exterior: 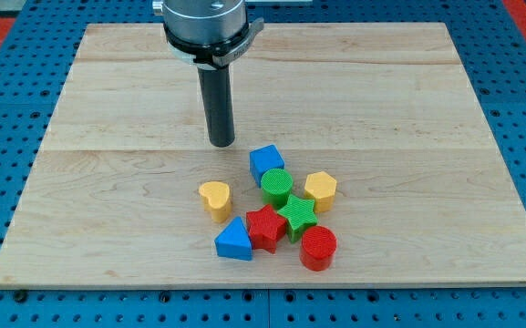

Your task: Push the hexagon into the green circle

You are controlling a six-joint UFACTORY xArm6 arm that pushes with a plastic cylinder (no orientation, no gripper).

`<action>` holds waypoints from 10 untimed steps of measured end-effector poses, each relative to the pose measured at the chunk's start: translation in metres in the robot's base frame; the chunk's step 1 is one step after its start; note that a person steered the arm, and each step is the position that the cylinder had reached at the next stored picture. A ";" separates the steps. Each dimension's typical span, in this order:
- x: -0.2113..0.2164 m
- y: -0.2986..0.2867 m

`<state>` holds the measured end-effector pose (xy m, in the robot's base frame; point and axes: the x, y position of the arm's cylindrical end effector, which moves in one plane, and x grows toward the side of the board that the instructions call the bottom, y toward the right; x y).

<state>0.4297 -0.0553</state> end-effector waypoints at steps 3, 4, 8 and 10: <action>-0.002 0.074; -0.002 0.074; 0.008 0.108; 0.087 0.165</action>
<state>0.5167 0.1101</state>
